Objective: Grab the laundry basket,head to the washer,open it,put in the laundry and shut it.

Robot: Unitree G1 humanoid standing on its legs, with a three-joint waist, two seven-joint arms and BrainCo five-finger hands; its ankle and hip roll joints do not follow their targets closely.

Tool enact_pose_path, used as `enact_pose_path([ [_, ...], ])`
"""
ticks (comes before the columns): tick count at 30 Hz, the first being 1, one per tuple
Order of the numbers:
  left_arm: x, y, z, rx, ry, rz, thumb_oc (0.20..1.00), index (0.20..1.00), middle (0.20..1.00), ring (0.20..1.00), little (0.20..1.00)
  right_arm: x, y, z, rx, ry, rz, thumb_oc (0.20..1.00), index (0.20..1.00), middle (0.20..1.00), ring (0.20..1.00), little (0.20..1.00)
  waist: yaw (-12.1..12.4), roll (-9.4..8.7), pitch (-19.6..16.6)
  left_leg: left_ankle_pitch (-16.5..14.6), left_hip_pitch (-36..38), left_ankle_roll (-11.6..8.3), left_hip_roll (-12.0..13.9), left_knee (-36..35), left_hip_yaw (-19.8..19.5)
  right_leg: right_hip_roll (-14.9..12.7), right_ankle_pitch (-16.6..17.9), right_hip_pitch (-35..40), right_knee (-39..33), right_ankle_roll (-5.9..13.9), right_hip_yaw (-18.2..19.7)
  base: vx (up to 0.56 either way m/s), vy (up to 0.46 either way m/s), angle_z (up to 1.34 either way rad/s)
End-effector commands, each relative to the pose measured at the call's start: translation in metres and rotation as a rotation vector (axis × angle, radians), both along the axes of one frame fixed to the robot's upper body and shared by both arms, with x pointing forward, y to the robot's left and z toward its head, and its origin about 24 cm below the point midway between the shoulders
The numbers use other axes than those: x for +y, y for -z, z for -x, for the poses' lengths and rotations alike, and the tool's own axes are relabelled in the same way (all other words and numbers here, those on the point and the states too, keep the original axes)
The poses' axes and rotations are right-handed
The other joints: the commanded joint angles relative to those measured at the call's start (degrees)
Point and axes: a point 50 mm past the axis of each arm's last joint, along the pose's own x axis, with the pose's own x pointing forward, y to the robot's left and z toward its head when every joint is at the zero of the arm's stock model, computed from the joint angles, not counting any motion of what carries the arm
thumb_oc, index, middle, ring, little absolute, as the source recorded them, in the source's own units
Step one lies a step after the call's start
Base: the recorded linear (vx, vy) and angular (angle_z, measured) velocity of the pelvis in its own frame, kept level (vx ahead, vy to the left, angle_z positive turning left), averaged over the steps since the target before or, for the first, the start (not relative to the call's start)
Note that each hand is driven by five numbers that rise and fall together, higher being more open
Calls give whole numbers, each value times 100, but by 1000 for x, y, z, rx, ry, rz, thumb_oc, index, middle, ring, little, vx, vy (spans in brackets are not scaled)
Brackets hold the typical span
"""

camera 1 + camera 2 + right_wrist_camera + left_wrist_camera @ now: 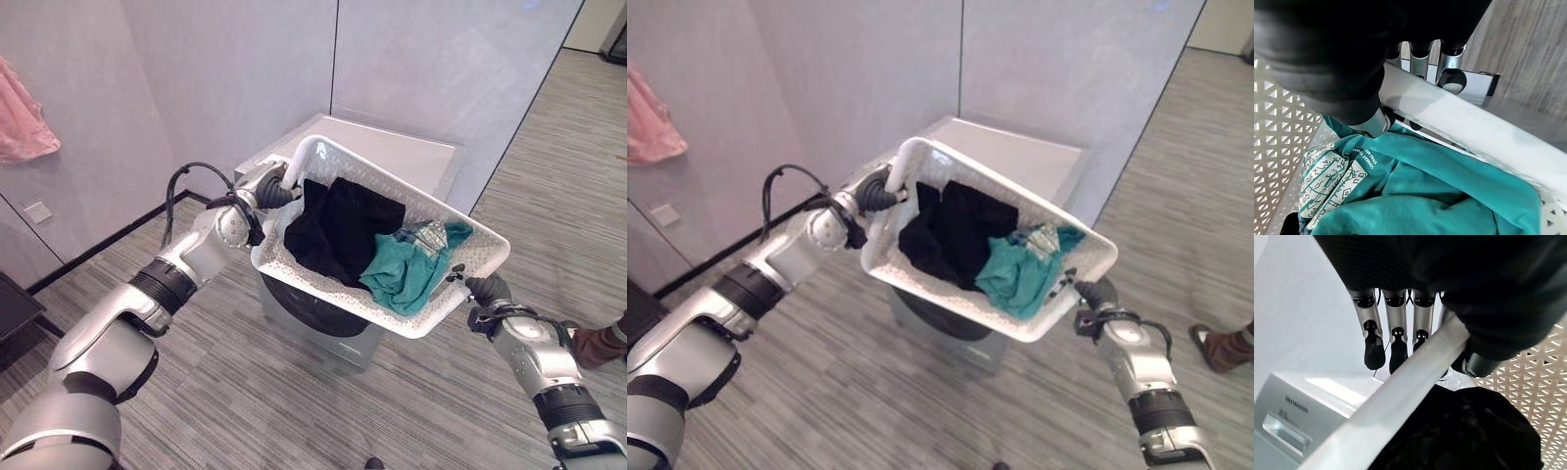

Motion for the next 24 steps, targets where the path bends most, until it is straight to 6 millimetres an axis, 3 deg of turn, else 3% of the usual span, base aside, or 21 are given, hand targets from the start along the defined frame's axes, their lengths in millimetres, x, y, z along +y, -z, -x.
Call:
enact_pose_path([
  [1,-51,-62,6,-212,198,5,200,200,200,200,200,27,-88,-26,-424,-146,1,200,200,200,200,200,137,-107,-527,13,-441,539,-317,17,29,-129,-1305,158,715,204,-16,4,-31,6],
  [7,-57,-74,6,-246,213,-29,200,200,200,200,200,23,-105,-36,-457,-123,37,200,200,200,200,200,149,-70,-553,17,-433,504,-268,28,6,-87,-1373,193,730,175,-48,13,-33,10],
  [8,-60,-84,6,-272,212,-43,200,200,200,200,200,14,-119,-45,-473,-85,78,200,200,200,200,200,158,-56,-562,25,-408,488,-249,-1,1,-68,-1398,223,721,165,-62,0,0,0],
  [13,-59,-91,-1,-274,184,-24,200,200,200,200,200,12,-131,-63,-452,-70,104,200,200,200,200,200,176,-31,-526,48,-418,471,-239,-32,-18,-65,-1409,221,717,163,-84,8,-3,2],
  [16,-54,-87,-3,-251,170,-2,200,200,200,200,200,13,-119,-67,-393,-76,87,200,200,200,200,200,186,-13,-502,51,-418,474,-245,-51,-22,-69,-1398,231,694,165,-93,16,13,1],
  [22,-35,-68,-5,-186,125,8,200,200,200,200,200,18,-80,-53,-312,-101,12,200,200,200,200,200,186,2,-461,25,-396,506,-276,-74,-46,-66,-1422,250,713,160,-116,17,14,0],
  [23,-29,-64,-6,-166,108,3,200,200,200,200,200,20,-63,-47,-269,-107,-11,200,200,200,200,200,206,3,-431,20,-393,513,-280,-80,-57,-70,-1424,264,704,167,-133,0,0,0],
  [24,-29,-63,-6,-165,108,3,200,200,200,200,200,20,-62,-46,-268,-107,-12,200,200,200,200,200,206,-1,-438,20,-391,513,-281,-82,-58,-70,-1424,267,701,167,-134,0,0,0],
])
